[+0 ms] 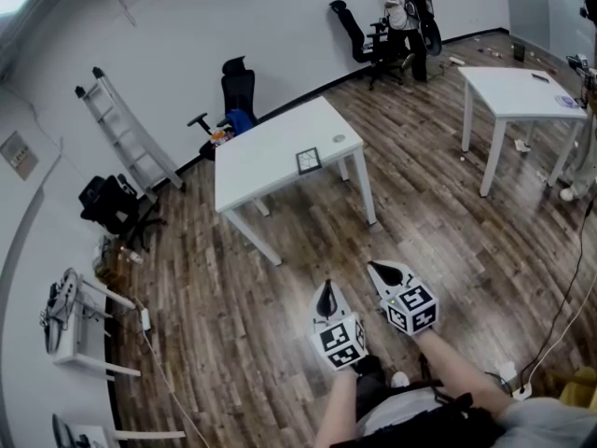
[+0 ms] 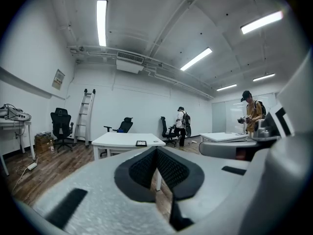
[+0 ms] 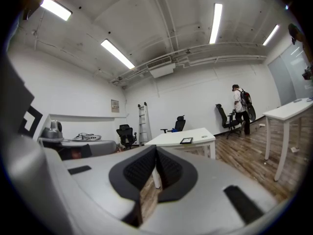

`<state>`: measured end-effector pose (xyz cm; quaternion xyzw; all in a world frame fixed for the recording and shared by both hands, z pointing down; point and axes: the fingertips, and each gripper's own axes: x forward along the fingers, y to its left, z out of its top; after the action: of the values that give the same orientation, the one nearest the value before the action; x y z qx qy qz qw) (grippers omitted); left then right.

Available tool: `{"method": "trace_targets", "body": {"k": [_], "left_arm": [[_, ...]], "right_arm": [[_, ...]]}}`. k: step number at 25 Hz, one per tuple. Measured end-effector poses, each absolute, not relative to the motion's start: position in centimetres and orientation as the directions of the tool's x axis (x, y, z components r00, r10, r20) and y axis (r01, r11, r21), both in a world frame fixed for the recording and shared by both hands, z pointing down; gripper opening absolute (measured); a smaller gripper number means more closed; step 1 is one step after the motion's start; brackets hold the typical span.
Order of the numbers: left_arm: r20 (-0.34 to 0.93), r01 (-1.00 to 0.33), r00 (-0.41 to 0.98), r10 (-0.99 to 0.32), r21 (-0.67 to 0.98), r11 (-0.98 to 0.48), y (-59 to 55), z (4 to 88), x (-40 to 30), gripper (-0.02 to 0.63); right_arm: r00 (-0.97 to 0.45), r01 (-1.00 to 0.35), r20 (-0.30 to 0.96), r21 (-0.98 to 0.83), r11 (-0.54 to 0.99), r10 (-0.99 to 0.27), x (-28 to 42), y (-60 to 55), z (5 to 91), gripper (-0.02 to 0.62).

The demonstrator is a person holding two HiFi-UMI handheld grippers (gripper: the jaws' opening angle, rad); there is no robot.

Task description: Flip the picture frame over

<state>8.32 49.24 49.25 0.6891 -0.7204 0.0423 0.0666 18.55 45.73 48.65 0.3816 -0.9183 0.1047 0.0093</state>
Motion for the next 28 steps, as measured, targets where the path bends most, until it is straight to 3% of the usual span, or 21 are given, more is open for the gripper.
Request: {"method": "trace_targets", "body": {"k": [28], "left_arm": [[0.187, -0.992, 0.085, -0.979, 0.105, -0.066, 32.1, 52.0, -3.1, 0.002]], "right_arm": [[-0.646, -0.762, 0.148, -0.165, 0.626, -0.749, 6.1, 30.3, 50.2, 0.005]]}}
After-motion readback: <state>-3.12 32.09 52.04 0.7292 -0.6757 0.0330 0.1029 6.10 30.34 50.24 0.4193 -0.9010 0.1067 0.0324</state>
